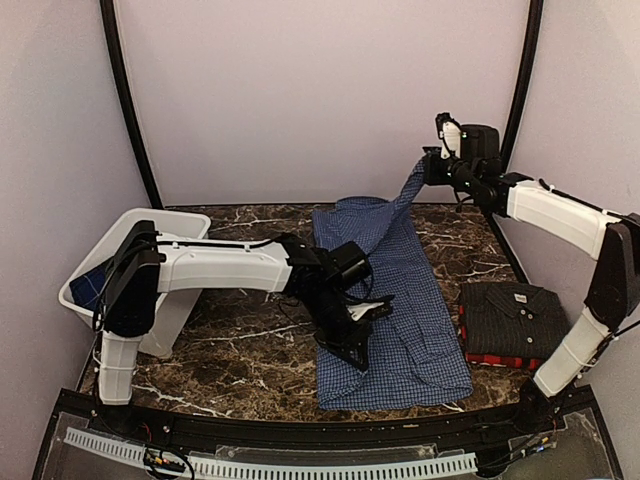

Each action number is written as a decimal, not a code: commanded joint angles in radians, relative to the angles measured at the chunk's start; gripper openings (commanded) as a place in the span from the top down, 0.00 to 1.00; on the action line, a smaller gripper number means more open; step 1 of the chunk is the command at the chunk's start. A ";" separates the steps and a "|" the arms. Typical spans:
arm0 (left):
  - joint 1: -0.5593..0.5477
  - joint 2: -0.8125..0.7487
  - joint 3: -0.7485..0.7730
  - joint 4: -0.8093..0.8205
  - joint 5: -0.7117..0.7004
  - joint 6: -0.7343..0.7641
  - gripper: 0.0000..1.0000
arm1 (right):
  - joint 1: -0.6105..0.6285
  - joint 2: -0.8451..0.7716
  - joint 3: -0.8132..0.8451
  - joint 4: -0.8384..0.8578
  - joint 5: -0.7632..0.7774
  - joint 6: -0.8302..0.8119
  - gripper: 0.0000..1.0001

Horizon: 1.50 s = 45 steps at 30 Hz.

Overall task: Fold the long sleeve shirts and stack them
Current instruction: Fold the 1/3-folded shirt at the center of the board.

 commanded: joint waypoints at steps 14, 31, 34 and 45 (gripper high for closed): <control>-0.016 0.068 0.080 -0.046 0.064 0.020 1.00 | -0.039 -0.059 0.012 0.037 -0.010 0.009 1.00; -0.021 0.107 0.084 -0.005 0.103 0.008 1.00 | -0.053 -0.060 0.014 0.026 -0.020 0.009 1.00; -0.022 0.114 0.087 0.001 0.110 0.003 1.00 | -0.054 -0.063 0.009 0.024 -0.020 0.009 1.00; -0.021 0.146 0.101 0.024 0.122 -0.012 1.00 | -0.059 -0.095 -0.031 0.037 -0.018 0.009 1.00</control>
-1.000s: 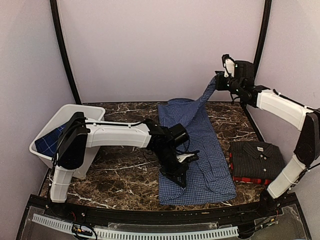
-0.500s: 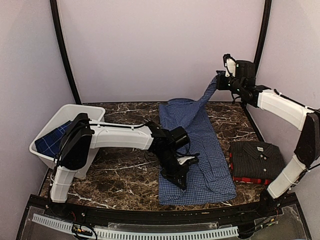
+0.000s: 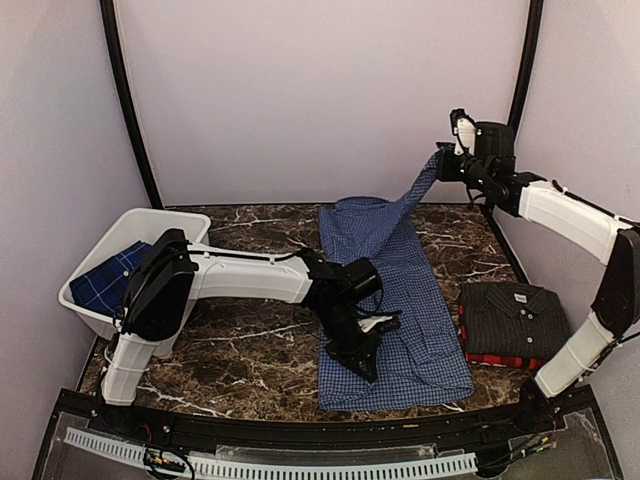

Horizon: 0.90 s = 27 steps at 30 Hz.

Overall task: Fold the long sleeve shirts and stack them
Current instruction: Fold the 1/3-folded shirt at the center of the board.

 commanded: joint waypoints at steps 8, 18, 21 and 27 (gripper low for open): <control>-0.010 0.017 0.033 0.019 0.034 -0.008 1.00 | -0.009 -0.051 -0.011 0.037 0.008 -0.001 1.00; -0.008 0.006 0.113 -0.004 0.017 -0.004 0.63 | -0.009 -0.049 -0.032 0.013 -0.058 0.025 1.00; 0.013 -0.023 0.147 -0.006 0.022 -0.010 0.55 | -0.009 -0.050 -0.036 -0.008 -0.132 0.043 1.00; 0.136 -0.098 0.154 0.039 -0.064 -0.063 0.59 | -0.009 -0.050 -0.070 -0.039 -0.299 0.095 1.00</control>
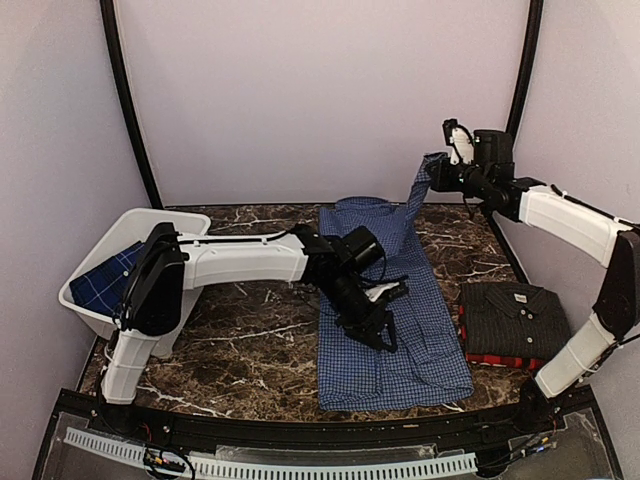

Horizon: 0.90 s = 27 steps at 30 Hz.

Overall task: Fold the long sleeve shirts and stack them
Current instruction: Fold the 1/3-folded shirt at the center of the board.

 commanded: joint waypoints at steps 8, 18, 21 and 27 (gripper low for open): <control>0.307 -0.085 -0.019 0.242 -0.136 -0.105 0.65 | 0.000 -0.050 -0.114 0.008 -0.285 0.121 1.00; 0.433 0.122 0.119 0.454 -0.225 -0.176 0.68 | 0.077 -0.060 -0.204 0.026 -0.349 0.182 1.00; 0.453 0.184 0.179 0.507 -0.244 -0.189 0.70 | 0.113 -0.061 -0.230 0.030 -0.355 0.199 1.00; 0.500 0.367 0.387 0.454 -0.300 -0.198 0.73 | 0.188 -0.043 -0.272 0.017 -0.355 0.210 1.00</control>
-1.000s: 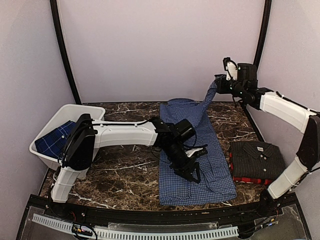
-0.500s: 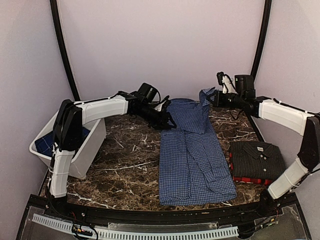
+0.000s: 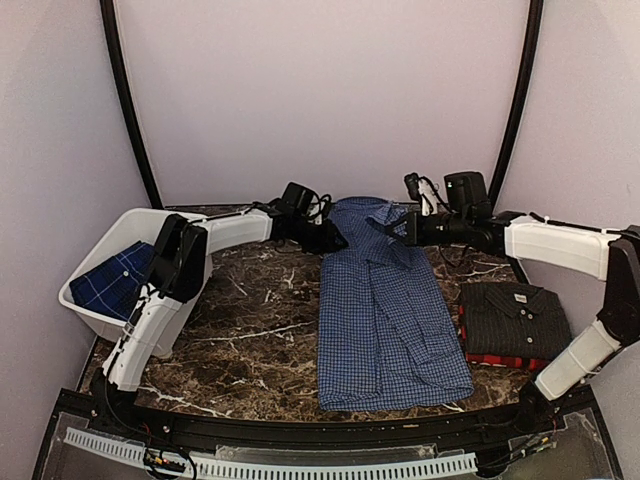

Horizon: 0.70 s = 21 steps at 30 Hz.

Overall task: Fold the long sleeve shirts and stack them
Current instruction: Fold the 1/3-folded shirt at the center of the board.

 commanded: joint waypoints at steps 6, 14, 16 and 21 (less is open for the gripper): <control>0.108 0.161 0.160 0.005 0.006 -0.057 0.74 | 0.073 0.006 -0.079 0.035 -0.018 0.025 1.00; 0.129 0.150 0.180 0.005 0.073 -0.043 0.69 | 0.077 0.024 -0.085 0.027 -0.023 0.022 1.00; 0.129 0.124 0.184 0.002 0.084 -0.032 0.68 | 0.077 0.021 -0.076 0.027 -0.015 0.019 1.00; 0.129 0.035 0.184 -0.007 0.089 0.002 0.67 | 0.077 0.015 -0.037 -0.024 0.010 0.004 1.00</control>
